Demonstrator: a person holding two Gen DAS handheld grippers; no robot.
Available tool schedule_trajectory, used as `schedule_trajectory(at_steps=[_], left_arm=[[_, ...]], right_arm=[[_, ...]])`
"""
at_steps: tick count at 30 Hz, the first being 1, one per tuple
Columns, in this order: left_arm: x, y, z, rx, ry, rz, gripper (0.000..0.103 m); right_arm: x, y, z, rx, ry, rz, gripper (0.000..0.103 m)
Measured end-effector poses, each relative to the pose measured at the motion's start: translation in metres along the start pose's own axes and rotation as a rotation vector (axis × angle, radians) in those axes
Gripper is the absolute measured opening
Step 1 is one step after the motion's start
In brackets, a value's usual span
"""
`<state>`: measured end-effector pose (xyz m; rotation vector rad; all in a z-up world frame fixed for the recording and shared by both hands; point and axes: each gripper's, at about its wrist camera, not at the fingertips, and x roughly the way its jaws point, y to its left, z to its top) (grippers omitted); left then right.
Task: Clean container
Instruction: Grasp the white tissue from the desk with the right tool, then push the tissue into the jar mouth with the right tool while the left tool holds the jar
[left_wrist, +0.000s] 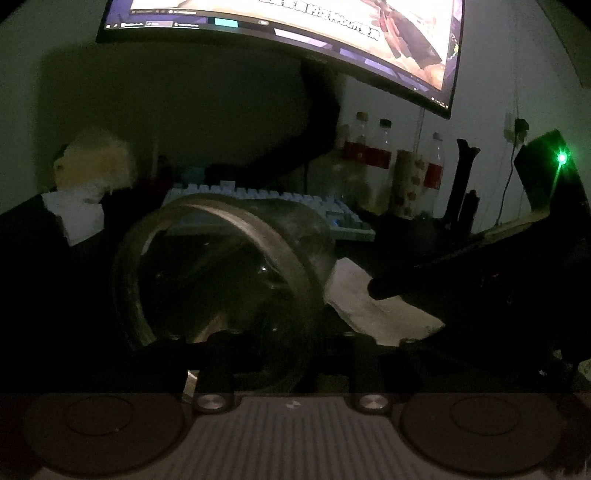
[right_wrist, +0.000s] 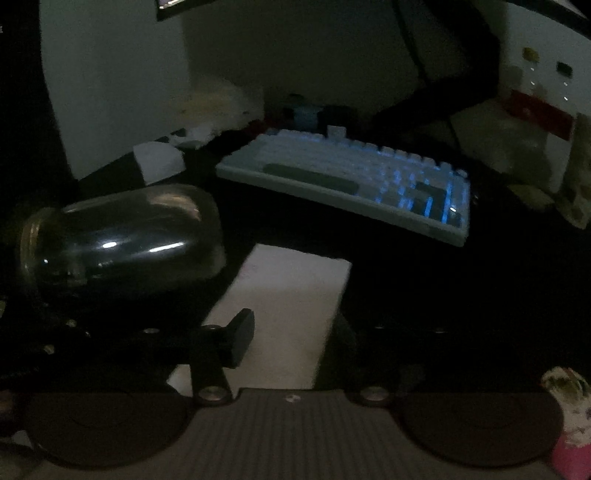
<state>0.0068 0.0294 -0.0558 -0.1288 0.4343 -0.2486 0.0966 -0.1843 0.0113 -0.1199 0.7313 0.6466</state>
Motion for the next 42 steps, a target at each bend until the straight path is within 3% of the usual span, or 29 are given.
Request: schedule_trajectory(at_steps=[1,3,5,8,9,10,12,18,20,25,27,31,34,39,42], left_arm=[[0.0,0.001,-0.001,0.003,-0.004,-0.002,0.028],[-0.001,0.002,-0.002,0.006,-0.011,-0.006,0.03],[-0.001,0.004,-0.003,0.004,-0.016,-0.014,0.035],[-0.003,0.005,-0.005,0.004,-0.023,-0.024,0.038],[-0.003,0.005,-0.005,0.006,-0.025,-0.025,0.038],[-0.003,0.004,-0.006,0.01,-0.027,-0.025,0.038],[-0.003,0.004,-0.006,0.01,-0.029,-0.025,0.038],[-0.003,0.002,-0.007,0.011,-0.028,-0.025,0.04],[-0.003,0.003,-0.006,-0.008,-0.024,-0.04,0.047],[-0.004,0.001,-0.004,-0.029,-0.011,-0.038,0.047],[-0.006,-0.001,-0.004,-0.025,-0.004,-0.032,0.047],[-0.01,-0.004,-0.004,-0.009,0.016,-0.032,0.044],[-0.013,-0.007,-0.004,0.018,0.029,-0.006,0.032],[-0.013,-0.008,-0.004,0.021,0.033,-0.024,0.032],[-0.011,-0.011,-0.006,0.045,0.025,-0.021,0.032]], right_arm=[[0.001,0.003,0.001,-0.003,-0.004,0.005,0.067],[0.007,0.009,0.001,-0.014,0.0,0.017,0.072],[0.012,0.014,0.0,-0.031,0.009,0.029,0.07],[0.016,0.019,-0.004,-0.051,-0.003,0.024,0.059],[0.016,0.019,-0.005,-0.052,-0.013,0.017,0.046],[0.015,0.017,-0.006,-0.042,-0.022,0.016,0.022],[0.013,0.012,-0.007,-0.034,-0.025,-0.006,0.007],[-0.008,-0.006,-0.004,0.005,-0.074,-0.046,0.005],[-0.029,-0.009,0.008,0.048,-0.135,-0.001,0.005],[-0.063,0.023,0.035,-0.007,-0.255,0.167,0.005],[-0.06,0.045,0.04,-0.079,-0.252,0.254,0.005],[-0.03,0.072,0.044,-0.18,-0.168,0.327,0.005],[-0.024,0.072,0.046,-0.239,-0.189,0.34,0.005],[-0.01,0.041,0.056,-0.183,-0.157,0.221,0.005],[-0.016,0.047,0.055,-0.182,-0.136,0.264,0.005]])
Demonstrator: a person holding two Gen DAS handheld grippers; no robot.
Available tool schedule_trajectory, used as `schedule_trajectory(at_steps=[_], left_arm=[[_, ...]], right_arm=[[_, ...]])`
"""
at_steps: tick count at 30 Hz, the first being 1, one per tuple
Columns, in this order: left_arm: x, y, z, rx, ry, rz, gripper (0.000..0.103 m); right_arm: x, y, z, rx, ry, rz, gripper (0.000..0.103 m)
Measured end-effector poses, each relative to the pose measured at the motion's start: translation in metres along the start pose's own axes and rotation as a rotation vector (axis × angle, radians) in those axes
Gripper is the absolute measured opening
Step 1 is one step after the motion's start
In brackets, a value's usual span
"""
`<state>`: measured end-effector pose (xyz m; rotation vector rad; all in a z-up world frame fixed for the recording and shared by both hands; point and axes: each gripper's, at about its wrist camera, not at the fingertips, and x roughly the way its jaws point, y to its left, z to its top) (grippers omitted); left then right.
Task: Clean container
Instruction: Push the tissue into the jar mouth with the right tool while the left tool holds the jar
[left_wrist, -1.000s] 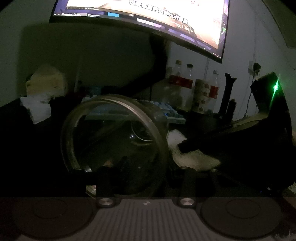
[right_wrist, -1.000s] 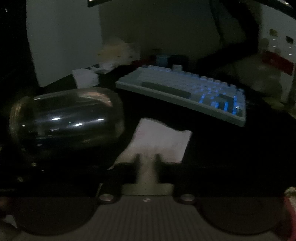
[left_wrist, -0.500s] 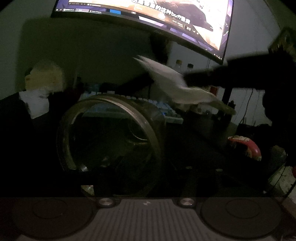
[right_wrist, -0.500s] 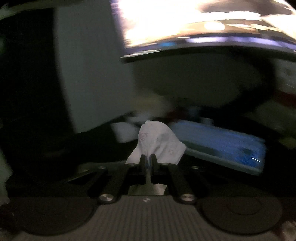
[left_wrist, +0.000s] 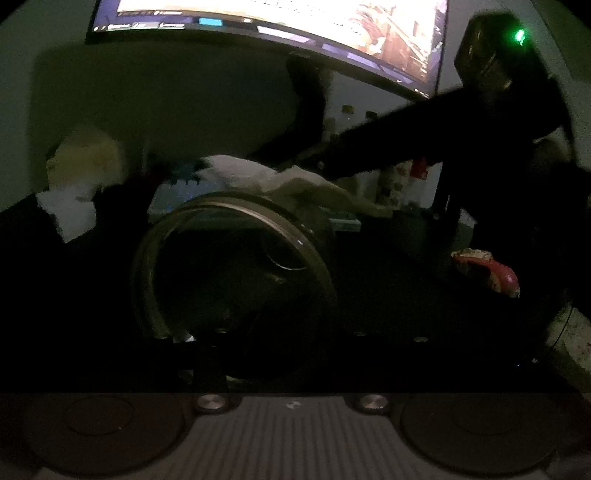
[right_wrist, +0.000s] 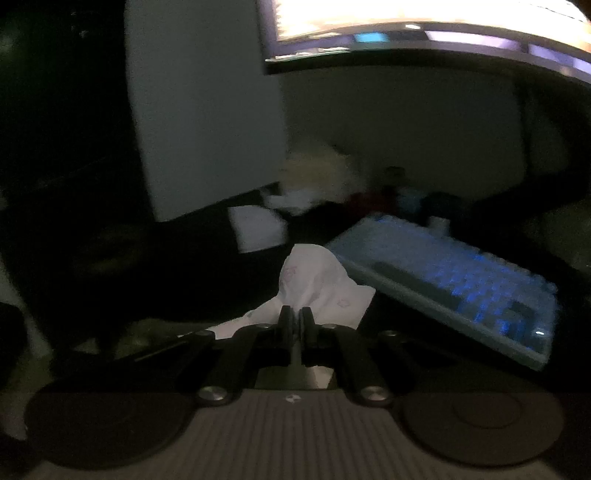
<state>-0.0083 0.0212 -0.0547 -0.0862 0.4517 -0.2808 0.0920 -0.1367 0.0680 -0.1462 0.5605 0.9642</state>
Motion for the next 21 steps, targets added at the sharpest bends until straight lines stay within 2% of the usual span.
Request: schedule_trajectory(at_steps=[2,4,5,7,9,10,12,14,17,18,20,21], left_arm=[[0.0,0.0,0.0,-0.005,-0.001,-0.002,0.033],[0.0,0.0,-0.001,-0.006,-0.004,-0.003,0.033],[0.0,0.0,-0.001,-0.005,-0.004,-0.005,0.034],[-0.001,-0.001,-0.001,-0.001,-0.004,-0.007,0.034],[-0.001,-0.001,-0.001,-0.007,-0.004,-0.007,0.034],[0.0,-0.001,-0.001,-0.012,-0.003,-0.006,0.034],[0.0,0.0,0.0,-0.012,0.0,-0.008,0.035],[0.0,0.001,0.001,-0.017,0.0,-0.012,0.036],[0.001,0.001,0.0,-0.015,-0.002,-0.01,0.04],[0.0,0.001,0.0,-0.011,-0.004,-0.007,0.042],[0.0,0.0,0.0,-0.002,-0.003,-0.016,0.054],[0.0,0.0,0.0,0.001,-0.001,-0.021,0.056]], right_arm=[[-0.004,0.019,-0.002,-0.05,-0.011,0.088,0.006],[-0.008,0.035,-0.005,-0.086,-0.021,0.14,0.006],[-0.007,0.035,-0.005,-0.086,-0.022,0.133,0.006],[-0.004,0.029,-0.004,-0.071,-0.019,0.093,0.006],[0.003,0.016,-0.001,-0.065,-0.008,-0.039,0.006],[0.007,0.01,0.0,-0.057,-0.006,-0.078,0.006],[0.01,0.003,0.0,-0.004,-0.004,-0.092,0.006],[0.008,0.017,-0.002,-0.04,-0.016,-0.034,0.006],[-0.002,0.041,-0.006,-0.082,-0.04,0.111,0.006],[-0.004,0.045,-0.007,-0.091,-0.043,0.126,0.006],[-0.003,0.039,-0.007,-0.075,-0.043,0.114,0.006],[-0.003,0.036,-0.007,-0.067,-0.043,0.107,0.006]])
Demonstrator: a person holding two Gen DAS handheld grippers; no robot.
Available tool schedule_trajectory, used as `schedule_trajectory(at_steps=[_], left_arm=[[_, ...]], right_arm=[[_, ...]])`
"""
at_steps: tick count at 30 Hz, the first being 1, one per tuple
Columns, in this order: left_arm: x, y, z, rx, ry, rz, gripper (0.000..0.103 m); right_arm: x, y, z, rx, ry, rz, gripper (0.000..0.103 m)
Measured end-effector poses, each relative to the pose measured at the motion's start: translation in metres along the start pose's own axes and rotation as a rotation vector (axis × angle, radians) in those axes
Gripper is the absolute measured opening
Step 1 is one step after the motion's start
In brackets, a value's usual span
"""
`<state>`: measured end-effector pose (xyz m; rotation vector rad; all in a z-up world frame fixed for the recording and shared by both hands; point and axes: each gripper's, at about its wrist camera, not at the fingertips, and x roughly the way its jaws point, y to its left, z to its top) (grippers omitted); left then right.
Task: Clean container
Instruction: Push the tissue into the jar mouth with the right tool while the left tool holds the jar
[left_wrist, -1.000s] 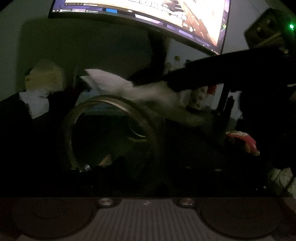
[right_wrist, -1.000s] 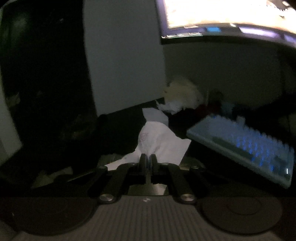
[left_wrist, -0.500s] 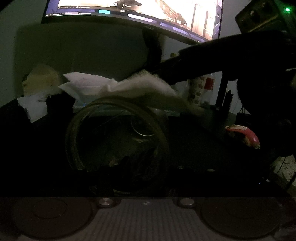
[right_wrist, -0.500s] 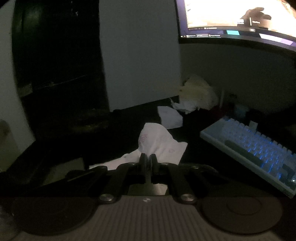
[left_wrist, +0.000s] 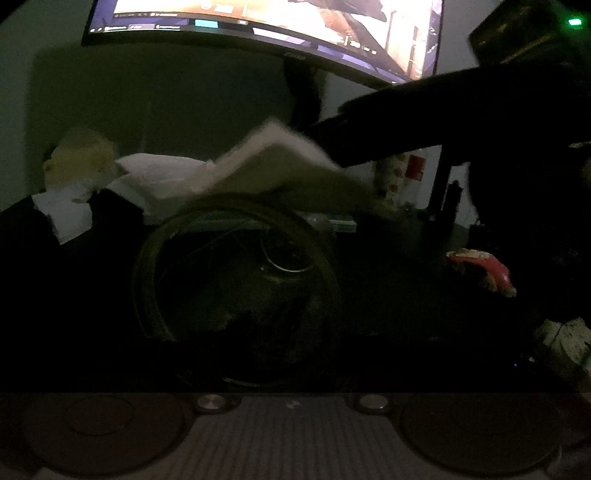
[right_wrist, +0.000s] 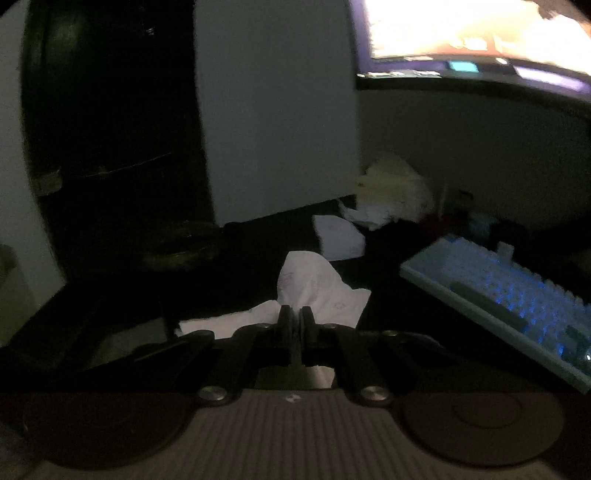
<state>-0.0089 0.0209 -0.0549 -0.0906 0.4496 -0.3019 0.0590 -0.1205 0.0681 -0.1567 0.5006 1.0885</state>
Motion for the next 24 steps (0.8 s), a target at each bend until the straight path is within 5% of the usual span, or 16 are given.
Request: schedule_trajectory(at_steps=[5,11,14,19,24], left_arm=[[0.001,-0.001,0.0,0.009,-0.001,0.006,0.056],[0.003,0.003,0.001,0.002,-0.006,0.005,0.056],[0.003,0.007,0.001,-0.002,-0.008,0.012,0.056],[0.006,0.013,0.003,-0.02,-0.011,0.03,0.056],[0.008,0.014,0.005,-0.027,-0.007,0.03,0.057]], right_arm=[[0.013,-0.036,-0.002,0.071,-0.009,-0.209,0.006],[0.006,0.011,-0.002,-0.05,-0.04,-0.018,0.006],[0.012,0.004,0.0,-0.03,-0.032,-0.031,0.006],[0.025,-0.029,0.004,0.07,-0.022,-0.206,0.006],[0.014,0.001,0.001,0.01,-0.058,-0.042,0.006]])
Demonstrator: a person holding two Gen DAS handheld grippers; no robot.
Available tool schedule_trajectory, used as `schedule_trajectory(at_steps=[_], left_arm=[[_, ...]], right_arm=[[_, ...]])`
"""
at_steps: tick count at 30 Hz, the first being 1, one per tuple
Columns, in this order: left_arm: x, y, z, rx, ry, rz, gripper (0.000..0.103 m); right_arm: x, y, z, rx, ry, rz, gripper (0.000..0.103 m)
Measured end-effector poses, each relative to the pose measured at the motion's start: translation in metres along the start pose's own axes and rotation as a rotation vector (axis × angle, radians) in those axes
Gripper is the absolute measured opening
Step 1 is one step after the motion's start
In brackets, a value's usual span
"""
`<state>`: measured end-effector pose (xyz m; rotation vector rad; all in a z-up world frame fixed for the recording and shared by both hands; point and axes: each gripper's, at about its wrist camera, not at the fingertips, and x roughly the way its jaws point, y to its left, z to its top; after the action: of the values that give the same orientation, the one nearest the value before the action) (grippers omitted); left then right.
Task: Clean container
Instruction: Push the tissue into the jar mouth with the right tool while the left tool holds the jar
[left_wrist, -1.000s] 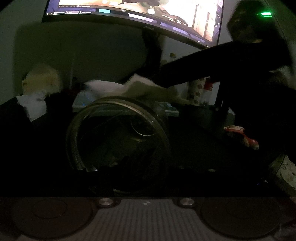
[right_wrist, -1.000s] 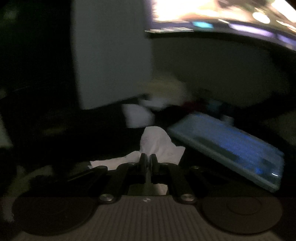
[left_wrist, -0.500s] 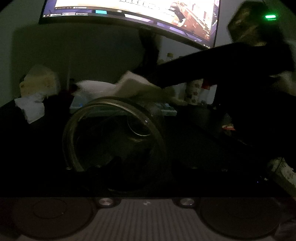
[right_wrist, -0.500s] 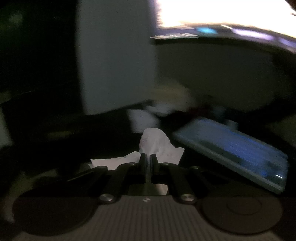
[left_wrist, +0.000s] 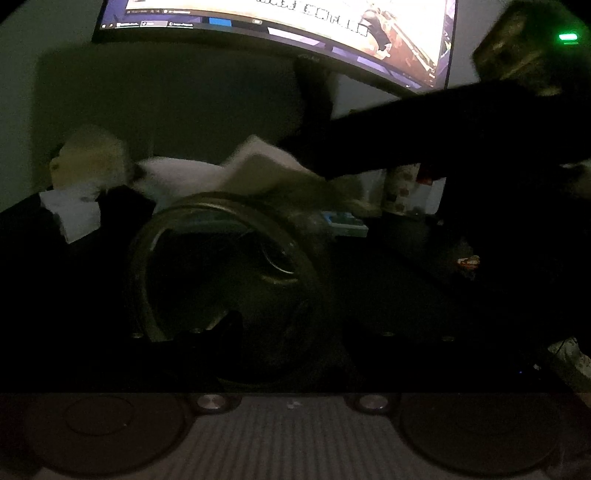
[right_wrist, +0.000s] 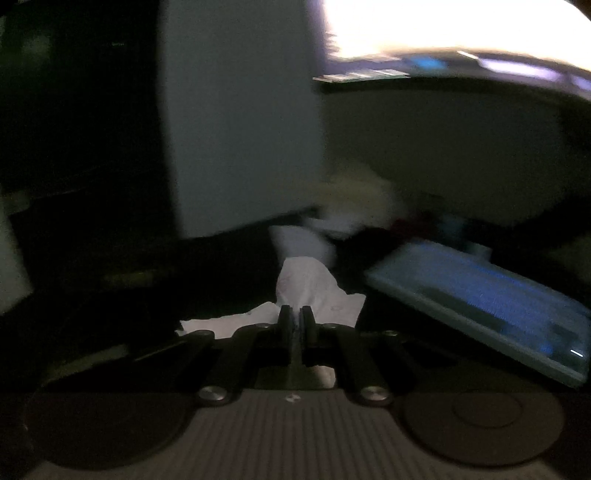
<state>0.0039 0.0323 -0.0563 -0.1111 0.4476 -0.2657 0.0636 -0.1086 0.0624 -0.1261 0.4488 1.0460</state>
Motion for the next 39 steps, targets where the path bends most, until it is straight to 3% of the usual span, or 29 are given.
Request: schedule_trajectory(at_steps=[2,4,7,10,13,16,22,24,28,31,34,37,39], left_arm=[[0.0,0.001,0.0,0.0,0.001,-0.002,0.057],[0.002,0.002,0.001,-0.001,-0.003,0.011,0.057],[0.003,0.005,0.002,-0.002,-0.004,0.016,0.058],[0.003,0.007,0.002,-0.005,-0.006,0.024,0.058],[0.005,0.009,0.003,-0.007,-0.006,0.027,0.058],[0.006,0.01,0.003,-0.006,-0.007,0.027,0.058],[0.009,0.01,0.003,-0.002,-0.009,0.039,0.064],[0.01,0.011,0.003,0.002,-0.01,0.046,0.064],[0.011,0.013,0.004,-0.003,-0.011,0.042,0.064],[0.011,0.014,0.004,-0.004,-0.011,0.043,0.064],[0.011,0.015,0.005,-0.005,-0.011,0.044,0.064],[0.011,0.016,0.005,-0.011,-0.01,0.043,0.064],[0.011,0.017,0.006,-0.014,-0.009,0.043,0.064]], right_arm=[[-0.001,0.005,0.0,-0.018,0.003,0.024,0.006],[0.003,-0.007,0.001,0.003,0.007,-0.008,0.006],[0.01,-0.026,0.003,0.045,0.013,-0.126,0.006],[0.011,-0.024,0.004,0.06,0.016,-0.114,0.006],[0.006,-0.002,0.003,0.004,-0.003,-0.02,0.006],[0.006,0.003,0.003,-0.022,-0.004,0.01,0.006],[0.015,-0.032,0.005,0.067,0.012,-0.157,0.006],[0.013,-0.025,0.002,0.063,-0.005,-0.131,0.006],[0.003,0.008,-0.002,-0.033,-0.035,0.0,0.006],[0.004,-0.004,-0.001,0.005,-0.022,-0.021,0.006],[0.011,-0.025,0.001,0.051,-0.006,-0.137,0.007],[0.011,-0.023,0.003,0.072,-0.001,-0.137,0.007],[0.009,-0.007,0.002,0.027,-0.013,-0.057,0.007]])
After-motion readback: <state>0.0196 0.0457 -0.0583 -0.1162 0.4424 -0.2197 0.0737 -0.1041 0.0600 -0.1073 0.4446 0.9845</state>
